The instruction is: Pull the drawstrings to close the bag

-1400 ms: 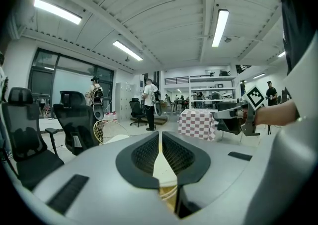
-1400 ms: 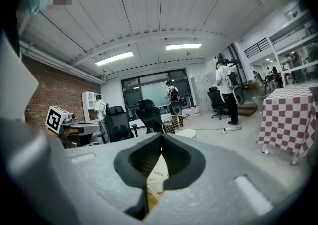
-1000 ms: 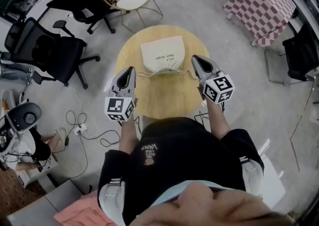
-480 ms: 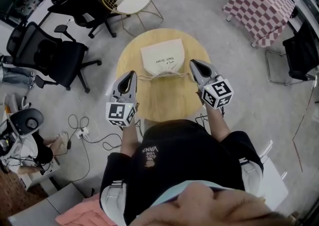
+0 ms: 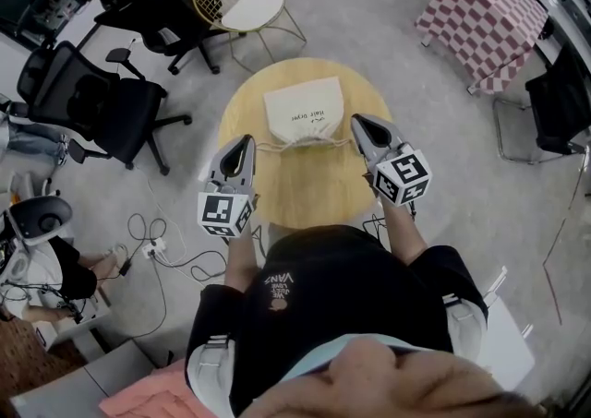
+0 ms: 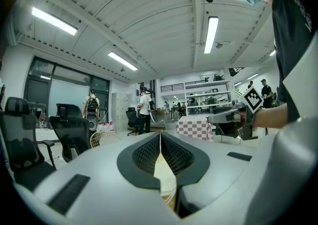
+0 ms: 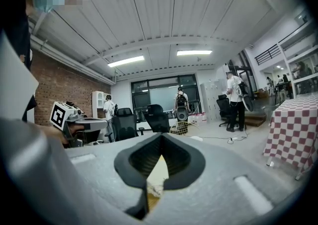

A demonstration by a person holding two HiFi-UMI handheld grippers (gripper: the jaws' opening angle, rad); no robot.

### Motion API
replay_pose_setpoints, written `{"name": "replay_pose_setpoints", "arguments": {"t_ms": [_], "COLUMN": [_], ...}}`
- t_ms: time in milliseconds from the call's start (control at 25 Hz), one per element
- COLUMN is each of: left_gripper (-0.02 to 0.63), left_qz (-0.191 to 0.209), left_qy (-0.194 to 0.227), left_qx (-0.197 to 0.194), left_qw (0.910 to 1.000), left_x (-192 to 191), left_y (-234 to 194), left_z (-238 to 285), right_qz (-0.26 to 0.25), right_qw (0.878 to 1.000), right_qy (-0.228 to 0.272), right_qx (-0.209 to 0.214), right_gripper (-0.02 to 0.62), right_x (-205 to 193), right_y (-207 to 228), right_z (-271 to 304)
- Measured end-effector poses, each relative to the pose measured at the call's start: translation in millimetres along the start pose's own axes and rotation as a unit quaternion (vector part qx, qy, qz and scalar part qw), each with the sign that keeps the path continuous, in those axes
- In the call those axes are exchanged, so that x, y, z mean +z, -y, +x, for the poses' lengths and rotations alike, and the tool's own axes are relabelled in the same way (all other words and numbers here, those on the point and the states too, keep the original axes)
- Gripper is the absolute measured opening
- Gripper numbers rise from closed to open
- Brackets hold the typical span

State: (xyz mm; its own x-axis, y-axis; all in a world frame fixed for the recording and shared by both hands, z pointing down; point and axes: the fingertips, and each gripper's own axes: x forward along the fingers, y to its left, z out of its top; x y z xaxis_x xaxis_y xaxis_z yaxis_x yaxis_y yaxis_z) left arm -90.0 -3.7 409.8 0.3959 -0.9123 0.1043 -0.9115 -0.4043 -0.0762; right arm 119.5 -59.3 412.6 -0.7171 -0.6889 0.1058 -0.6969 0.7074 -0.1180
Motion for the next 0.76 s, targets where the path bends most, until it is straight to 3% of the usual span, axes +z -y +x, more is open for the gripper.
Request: {"name": "replay_pose_setpoints", "arguments": {"t_ms": [760], "left_gripper": [0.018], "left_qz": [0.003], "left_qy": [0.007], "left_qx": [-0.014], "left_qw": [0.9999], "left_x": [4.4], "left_y": [2.1], "left_z": [0.5], "right_qz": [-0.005], "right_qw": [1.000], "right_qy": [-0.008], "right_qx": [0.004], "right_gripper": [-0.003], "right_x": [-1.5], "right_y": [-6.3], "right_z": [3.2]}}
